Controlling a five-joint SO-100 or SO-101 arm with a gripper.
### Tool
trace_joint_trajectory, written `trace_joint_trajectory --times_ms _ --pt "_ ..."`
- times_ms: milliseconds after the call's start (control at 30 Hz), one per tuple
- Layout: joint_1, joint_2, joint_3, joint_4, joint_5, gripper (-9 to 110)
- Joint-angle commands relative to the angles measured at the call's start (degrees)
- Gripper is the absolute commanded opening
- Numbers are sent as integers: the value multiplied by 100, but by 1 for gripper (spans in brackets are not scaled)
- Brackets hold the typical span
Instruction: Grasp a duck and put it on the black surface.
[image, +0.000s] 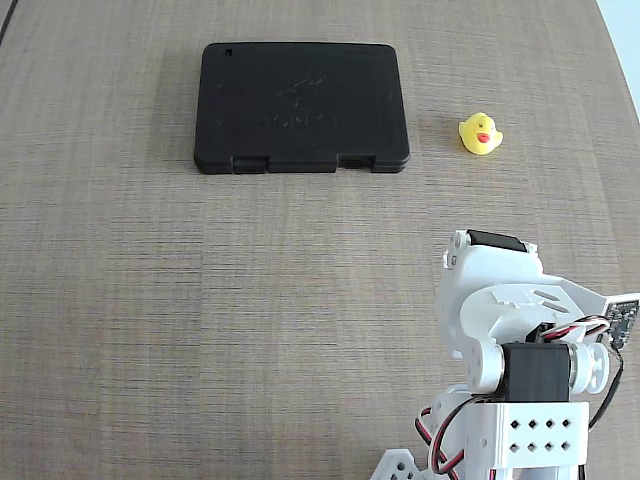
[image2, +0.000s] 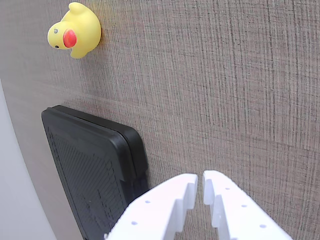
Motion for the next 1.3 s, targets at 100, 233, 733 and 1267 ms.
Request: trace_joint_trajectory --times_ms 100,233,733,1267 --pt "70 -70 -325 -97 -53 1" --pt "79 -1424 -1494 -97 -316 9" --pt "79 -8490 -6144 0 -396 22" --pt "835 -11681 -8868 0 -457 23"
